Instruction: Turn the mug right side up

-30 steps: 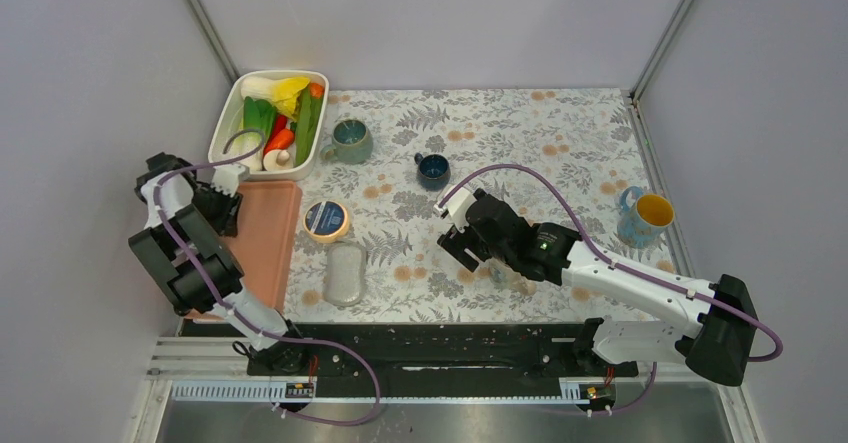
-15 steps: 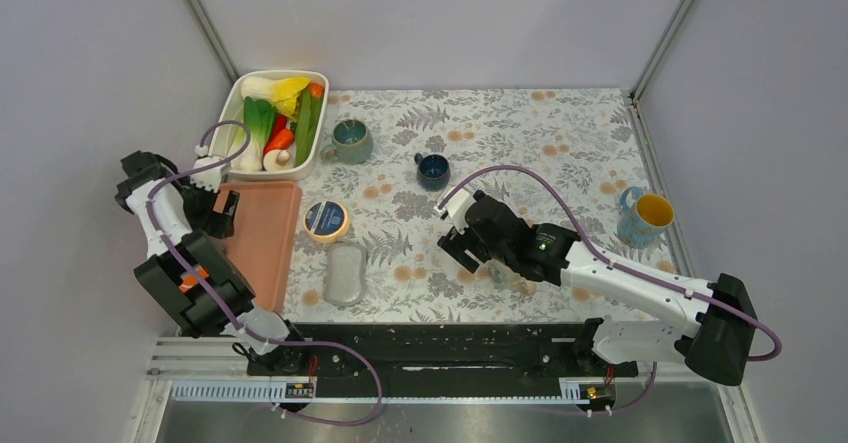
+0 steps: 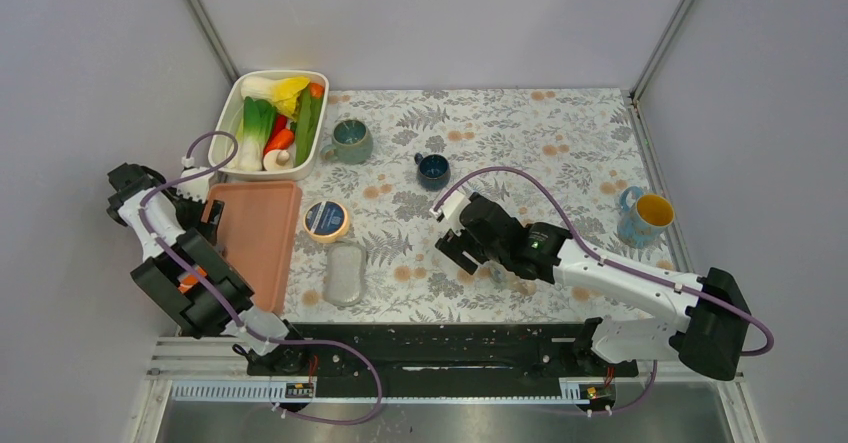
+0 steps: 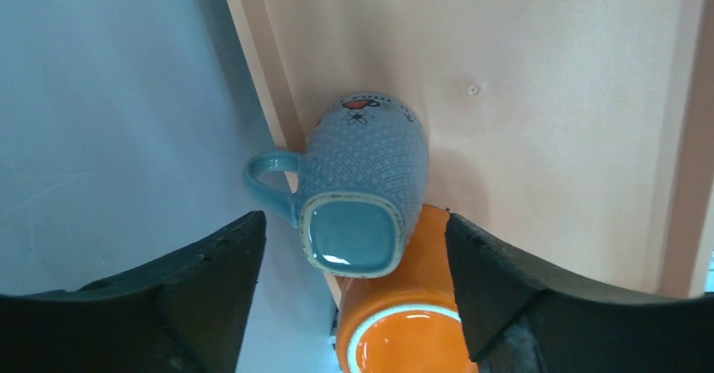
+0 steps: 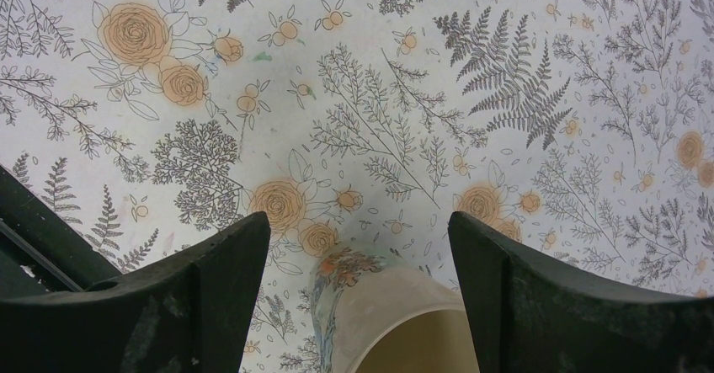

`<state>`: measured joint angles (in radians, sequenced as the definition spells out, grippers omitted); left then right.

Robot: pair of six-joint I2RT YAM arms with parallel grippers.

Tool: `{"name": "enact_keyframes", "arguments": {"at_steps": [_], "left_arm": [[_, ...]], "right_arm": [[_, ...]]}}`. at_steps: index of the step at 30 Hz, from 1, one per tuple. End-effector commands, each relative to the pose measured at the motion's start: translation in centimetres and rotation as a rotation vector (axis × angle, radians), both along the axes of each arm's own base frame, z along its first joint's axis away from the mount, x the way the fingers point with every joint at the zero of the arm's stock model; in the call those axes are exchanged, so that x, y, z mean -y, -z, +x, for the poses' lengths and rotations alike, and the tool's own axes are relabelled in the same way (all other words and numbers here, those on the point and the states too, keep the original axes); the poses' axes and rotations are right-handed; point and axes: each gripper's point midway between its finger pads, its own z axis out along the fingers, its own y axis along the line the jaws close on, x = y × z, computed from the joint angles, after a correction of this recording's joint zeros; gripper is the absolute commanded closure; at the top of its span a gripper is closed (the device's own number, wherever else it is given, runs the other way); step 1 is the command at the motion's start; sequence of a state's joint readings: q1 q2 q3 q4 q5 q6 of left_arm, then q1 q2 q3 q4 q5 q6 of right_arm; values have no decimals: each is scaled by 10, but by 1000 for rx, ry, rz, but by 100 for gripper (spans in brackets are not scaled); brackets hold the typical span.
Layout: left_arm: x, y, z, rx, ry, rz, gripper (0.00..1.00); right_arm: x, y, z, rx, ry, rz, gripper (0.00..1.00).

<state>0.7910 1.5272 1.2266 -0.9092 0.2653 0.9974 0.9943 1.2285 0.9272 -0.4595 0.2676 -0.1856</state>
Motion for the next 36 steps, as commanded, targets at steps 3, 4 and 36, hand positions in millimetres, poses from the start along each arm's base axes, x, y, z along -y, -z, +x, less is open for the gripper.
{"name": "enact_keyframes", "arguments": {"at_steps": [3, 4, 36], "left_arm": [[-6, 9, 8, 13, 4, -13, 35], [-5, 10, 8, 8, 5, -23, 41], [51, -21, 64, 56, 88, -133, 37]], "right_arm": [[-12, -10, 6, 12, -11, 33, 13], [-12, -10, 6, 11, -10, 31, 13], [-2, -7, 3, 15, 9, 26, 13]]}}
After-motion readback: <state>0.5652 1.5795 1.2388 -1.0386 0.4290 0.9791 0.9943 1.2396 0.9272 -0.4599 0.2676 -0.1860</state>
